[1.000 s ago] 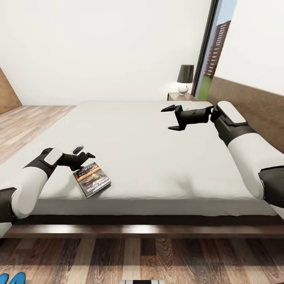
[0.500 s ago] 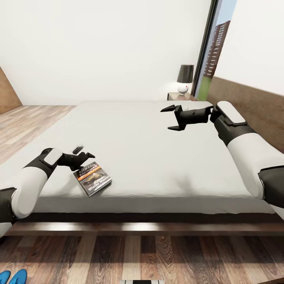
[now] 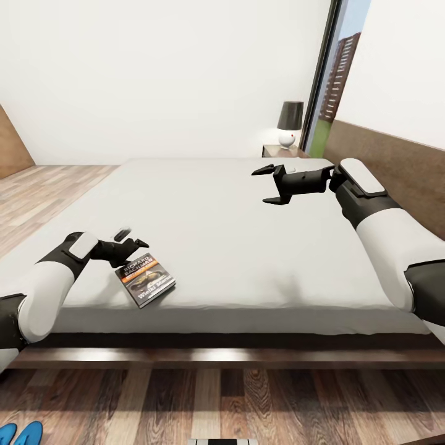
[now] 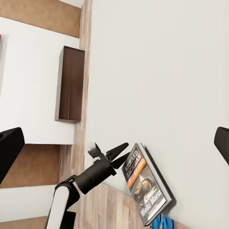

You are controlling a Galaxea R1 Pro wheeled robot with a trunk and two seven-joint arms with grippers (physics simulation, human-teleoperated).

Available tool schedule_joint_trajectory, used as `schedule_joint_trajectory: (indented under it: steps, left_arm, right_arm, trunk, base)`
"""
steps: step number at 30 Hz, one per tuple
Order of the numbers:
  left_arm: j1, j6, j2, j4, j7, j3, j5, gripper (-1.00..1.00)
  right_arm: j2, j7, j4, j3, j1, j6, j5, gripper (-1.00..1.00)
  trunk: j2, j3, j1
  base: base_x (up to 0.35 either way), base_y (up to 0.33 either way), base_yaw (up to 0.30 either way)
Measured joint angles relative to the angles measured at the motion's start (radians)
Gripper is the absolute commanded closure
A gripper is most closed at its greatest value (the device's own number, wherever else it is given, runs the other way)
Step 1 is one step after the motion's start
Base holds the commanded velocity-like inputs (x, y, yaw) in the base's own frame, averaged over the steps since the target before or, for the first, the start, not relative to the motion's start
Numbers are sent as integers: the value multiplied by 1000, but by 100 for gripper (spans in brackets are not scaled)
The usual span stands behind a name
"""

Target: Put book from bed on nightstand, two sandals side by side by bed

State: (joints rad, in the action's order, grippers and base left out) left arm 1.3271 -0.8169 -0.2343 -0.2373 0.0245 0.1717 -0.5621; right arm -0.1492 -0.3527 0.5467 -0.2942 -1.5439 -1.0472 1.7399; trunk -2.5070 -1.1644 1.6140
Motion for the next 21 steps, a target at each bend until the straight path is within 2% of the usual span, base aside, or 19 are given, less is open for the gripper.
schedule_joint_trajectory:
  steps: [14,21]
  left_arm:
    - [0,-1,3,-4,-1,-4,9,-100]
    - [0,2,4,-1,1,-1,2,-100]
  right_arm:
    - [0,0,0,-1,0,0,-1,-100]
    - [0,0,0,-1,0,0,-1,-100]
  trunk:
    - [0,0,0]
    - [0,0,0]
  base:
    - [0,-1,0]
    - [-45,-60,0]
